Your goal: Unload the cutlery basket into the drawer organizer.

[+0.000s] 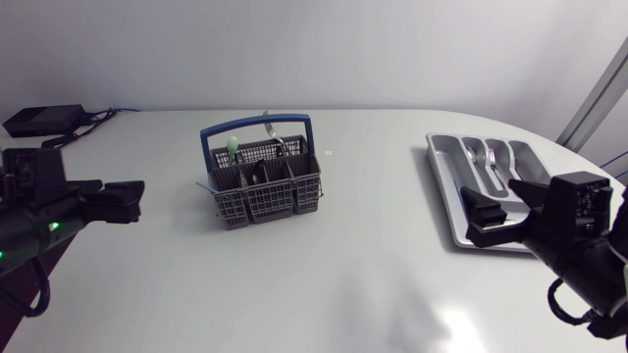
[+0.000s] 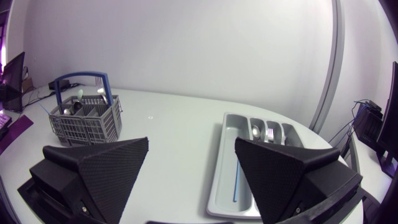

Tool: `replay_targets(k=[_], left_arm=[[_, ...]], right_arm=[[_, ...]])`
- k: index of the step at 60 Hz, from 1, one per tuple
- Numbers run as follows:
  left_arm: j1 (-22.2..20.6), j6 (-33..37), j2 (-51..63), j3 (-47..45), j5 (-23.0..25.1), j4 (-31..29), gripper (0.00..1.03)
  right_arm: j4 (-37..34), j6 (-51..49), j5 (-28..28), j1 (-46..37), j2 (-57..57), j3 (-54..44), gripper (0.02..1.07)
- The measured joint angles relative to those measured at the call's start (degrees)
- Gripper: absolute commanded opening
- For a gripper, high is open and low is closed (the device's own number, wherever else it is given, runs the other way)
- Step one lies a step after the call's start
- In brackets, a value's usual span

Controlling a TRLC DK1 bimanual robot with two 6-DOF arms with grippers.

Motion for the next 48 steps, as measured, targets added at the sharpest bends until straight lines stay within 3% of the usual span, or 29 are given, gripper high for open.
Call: replay_targets(k=[8,16,25,32,48], left_arm=[[-4.4,2.6,9.1,3.8,1.2,-1.7,0.86],[-5.1,3.1,15.1,4.4,5.7,-0.5,0.86],[-2.9,5.1,19.0,4.3,13.6,6.3,0.86],[-1.5,7.1,19.0,3.2,16.7,12.3,0.86],[-1.4,7.8,24.5,0.4,17.3,21.4,0.81]], right_arm=[[-7.8,0.2,0.8,2.5,6.8,6.3,1.02],[-16.2,0.2,0.3,3.4,13.6,12.9,1.02],[-22.8,-3.3,-8.0,3.6,17.4,17.5,1.02],[-23.8,-7.8,-9.9,3.7,18.3,17.7,1.02],[-24.0,-9.8,-10.1,4.5,22.9,18.5,1.02]])
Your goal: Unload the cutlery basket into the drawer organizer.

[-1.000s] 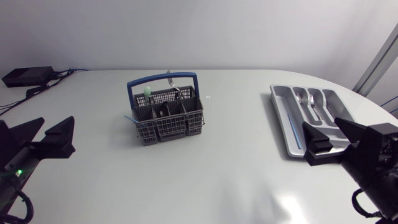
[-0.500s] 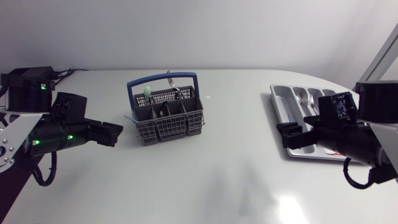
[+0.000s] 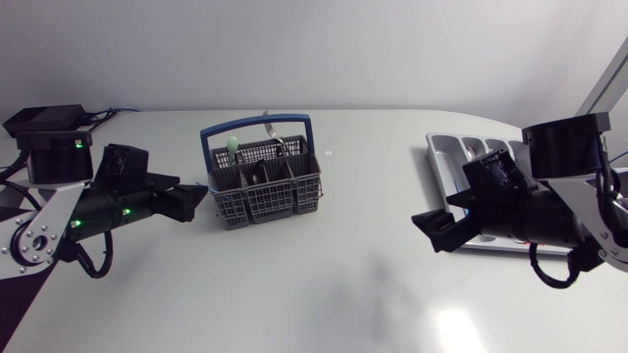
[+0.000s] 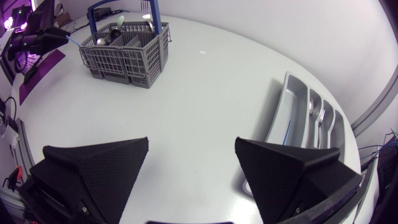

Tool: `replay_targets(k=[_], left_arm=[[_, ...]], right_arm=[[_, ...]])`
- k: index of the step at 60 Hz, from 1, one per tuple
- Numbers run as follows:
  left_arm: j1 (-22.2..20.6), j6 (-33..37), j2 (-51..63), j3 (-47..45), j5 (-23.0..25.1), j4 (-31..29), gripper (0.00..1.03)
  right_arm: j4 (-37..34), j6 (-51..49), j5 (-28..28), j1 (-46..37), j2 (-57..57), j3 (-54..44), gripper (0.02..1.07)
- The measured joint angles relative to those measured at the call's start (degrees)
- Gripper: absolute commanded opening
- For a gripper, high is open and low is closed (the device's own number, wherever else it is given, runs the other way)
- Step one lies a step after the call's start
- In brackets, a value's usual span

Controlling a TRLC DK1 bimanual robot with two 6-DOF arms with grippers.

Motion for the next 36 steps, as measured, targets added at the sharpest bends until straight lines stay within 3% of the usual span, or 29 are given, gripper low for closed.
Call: replay_targets(k=[9,10,19,28,34,36], left_arm=[[0.0,0.2,3.1,0.0,0.0,4.1,0.66],[0.0,0.2,3.3,0.0,0.0,4.3,0.60],[0.0,0.2,7.2,0.0,0.0,6.1,0.43],[0.0,0.2,8.8,0.0,0.4,8.2,0.33],[-0.2,0.2,8.9,0.0,0.5,10.1,0.32],[-0.3,0.2,9.0,0.0,0.5,10.3,0.26]], right_arm=[[0.0,0.0,0.0,0.4,0.4,0.0,1.02],[0.0,0.0,0.0,0.4,0.5,0.0,1.02],[0.1,0.0,0.0,0.4,1.2,0.0,1.02],[0.2,0.0,0.0,0.7,1.4,0.0,1.02],[0.3,0.0,0.0,1.1,1.6,0.0,1.02],[0.3,0.0,0.0,1.2,1.6,0.0,1.02]])
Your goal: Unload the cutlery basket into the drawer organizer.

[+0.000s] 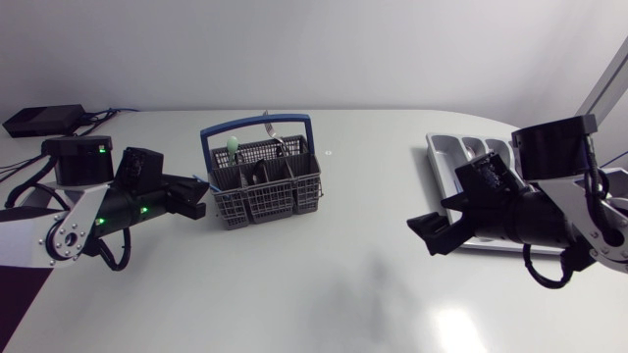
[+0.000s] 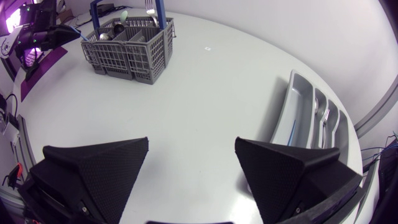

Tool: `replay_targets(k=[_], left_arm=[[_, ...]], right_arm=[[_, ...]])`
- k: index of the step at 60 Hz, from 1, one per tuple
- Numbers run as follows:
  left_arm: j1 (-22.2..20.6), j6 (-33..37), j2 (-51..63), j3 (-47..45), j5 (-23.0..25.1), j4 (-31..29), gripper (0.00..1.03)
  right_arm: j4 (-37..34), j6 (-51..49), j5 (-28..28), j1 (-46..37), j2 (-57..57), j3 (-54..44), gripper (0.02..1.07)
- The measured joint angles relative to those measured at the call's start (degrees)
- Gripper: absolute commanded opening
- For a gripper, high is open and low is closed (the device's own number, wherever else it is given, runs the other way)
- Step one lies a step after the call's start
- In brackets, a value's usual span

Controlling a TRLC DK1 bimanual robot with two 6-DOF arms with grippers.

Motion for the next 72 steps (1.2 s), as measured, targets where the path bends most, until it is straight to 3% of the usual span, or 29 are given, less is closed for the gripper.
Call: replay_targets(k=[9,23,42,53,61,67,72], left_arm=[[-0.3,0.0,0.8,0.0,0.4,1.2,0.04],[-0.4,0.0,0.7,0.2,3.9,1.4,0.04],[-0.4,-0.2,-5.9,5.0,4.9,-6.2,0.04],[-0.7,-0.2,-13.0,9.2,4.9,-16.4,0.04],[-1.2,0.0,-20.3,16.7,4.9,-28.9,0.03],[-4.3,0.7,-23.9,23.2,5.0,-39.3,0.04],[-8.4,0.6,-25.0,24.7,5.1,-43.2,0.03]], right_arm=[[0.0,-0.2,0.0,0.0,0.0,0.0,1.02],[0.0,-0.7,0.0,0.6,0.0,0.0,1.02],[0.0,-0.8,0.1,1.9,0.0,-0.1,1.02],[-0.2,-0.9,0.1,2.8,-0.6,-0.1,1.02],[-0.2,-1.4,0.1,4.5,-3.6,-0.5,1.02],[-1.7,-2.6,-0.1,5.3,-5.1,-0.5,1.02],[-5.7,-2.8,-2.7,5.3,-5.9,0.2,1.02]])
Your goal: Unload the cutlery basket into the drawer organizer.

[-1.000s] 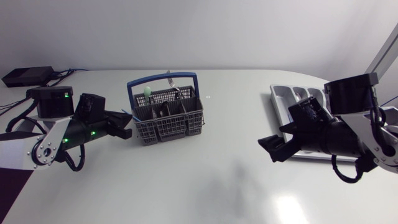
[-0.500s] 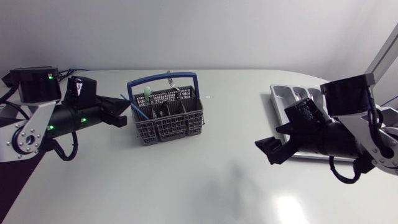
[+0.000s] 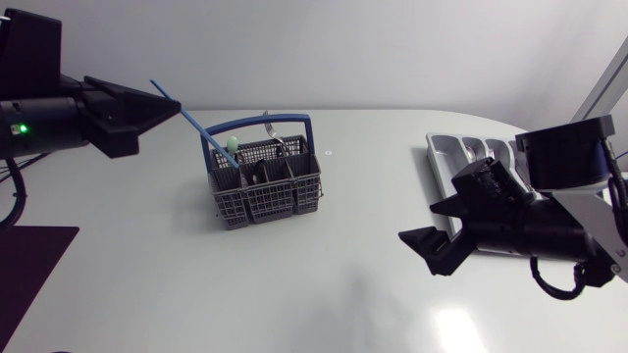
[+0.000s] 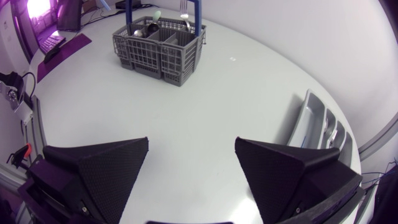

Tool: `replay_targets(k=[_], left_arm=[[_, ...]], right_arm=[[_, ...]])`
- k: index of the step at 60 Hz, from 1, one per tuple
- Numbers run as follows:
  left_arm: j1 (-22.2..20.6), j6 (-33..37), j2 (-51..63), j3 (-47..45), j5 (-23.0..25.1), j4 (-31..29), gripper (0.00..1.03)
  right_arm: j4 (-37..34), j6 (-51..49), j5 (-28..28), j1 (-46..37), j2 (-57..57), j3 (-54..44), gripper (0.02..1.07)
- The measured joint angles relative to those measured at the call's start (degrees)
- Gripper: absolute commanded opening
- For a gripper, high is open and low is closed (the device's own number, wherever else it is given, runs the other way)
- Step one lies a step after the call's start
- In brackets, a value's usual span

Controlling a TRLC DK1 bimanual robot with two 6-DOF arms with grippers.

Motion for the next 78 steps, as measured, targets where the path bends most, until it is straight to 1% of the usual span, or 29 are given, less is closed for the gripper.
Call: replay_targets(k=[4,6,10,13,14,28,32,43,45,47,51,58,60,61,63,65,68,78], left_arm=[[-5.4,-0.4,0.0,0.1,0.0,-2.2,0.03],[-8.0,-1.2,0.4,0.1,0.0,-2.6,0.03],[-11.8,-2.0,1.5,0.1,0.1,-2.7,0.03],[-13.3,-2.7,2.4,0.1,0.5,-2.7,0.03],[-14.4,-3.2,3.5,0.1,1.4,-2.5,0.03],[-18.3,-6.1,13.2,-0.3,6.8,0.3,0.03],[-19.0,-6.9,16.2,-0.2,9.2,0.3,0.03],[-20.6,-9.1,21.6,1.1,11.9,1.6,0.03],[-20.8,-9.4,22.2,1.7,12.0,1.7,0.03],[-21.0,-9.9,22.8,2.5,12.1,1.8,0.03],[-21.2,-10.5,23.4,3.7,12.3,1.8,0.03],[-21.2,-11.1,23.5,4.3,13.4,2.0,0.03],[-21.2,-11.4,23.5,4.3,13.4,2.0,0.03],[-21.2,-11.5,23.5,4.3,13.5,2.0,0.03],[-21.2,-11.7,23.5,4.4,13.6,2.0,0.03],[-21.1,-11.7,23.5,4.4,13.6,2.2,0.03],[-20.9,-11.8,23.5,4.4,13.6,2.2,0.03],[-20.4,-11.8,23.5,4.4,13.6,2.3,0.03]], right_arm=[[-3.4,-0.1,-2.6,0.2,-0.2,1.8,1.02],[-4.0,-0.2,-3.7,0.2,-0.3,2.7,1.02],[-4.5,-0.2,-4.5,0.5,-0.3,4.1,1.02],[-4.7,-0.2,-4.6,1.4,-0.5,4.7,1.02],[-4.7,-0.2,-4.6,1.8,-0.5,4.8,1.02],[-4.8,-0.2,-4.8,9.7,0.1,6.0,1.01],[-4.6,-0.2,-4.8,12.0,1.5,7.0,0.97],[-3.0,0.1,-5.2,16.6,6.4,9.0,0.95],[-2.4,0.3,-5.9,17.2,7.1,9.2,0.95],[-1.7,0.5,-6.1,17.8,7.9,9.4,0.93],[-0.3,0.9,-6.3,18.7,9.5,9.6,0.92],[1.6,1.4,-6.3,19.5,11.8,9.6,0.74],[2.1,1.6,-6.3,19.6,12.2,9.6,0.64],[2.6,1.6,-6.3,19.7,12.6,9.6,0.55],[3.0,1.8,-6.3,19.7,12.8,9.6,0.47],[3.3,1.8,-6.4,19.7,12.9,9.6,0.36],[3.8,1.8,-6.4,19.7,12.9,9.6,0.24],[4.2,2.0,-6.5,19.7,13.0,9.6,0.11]])
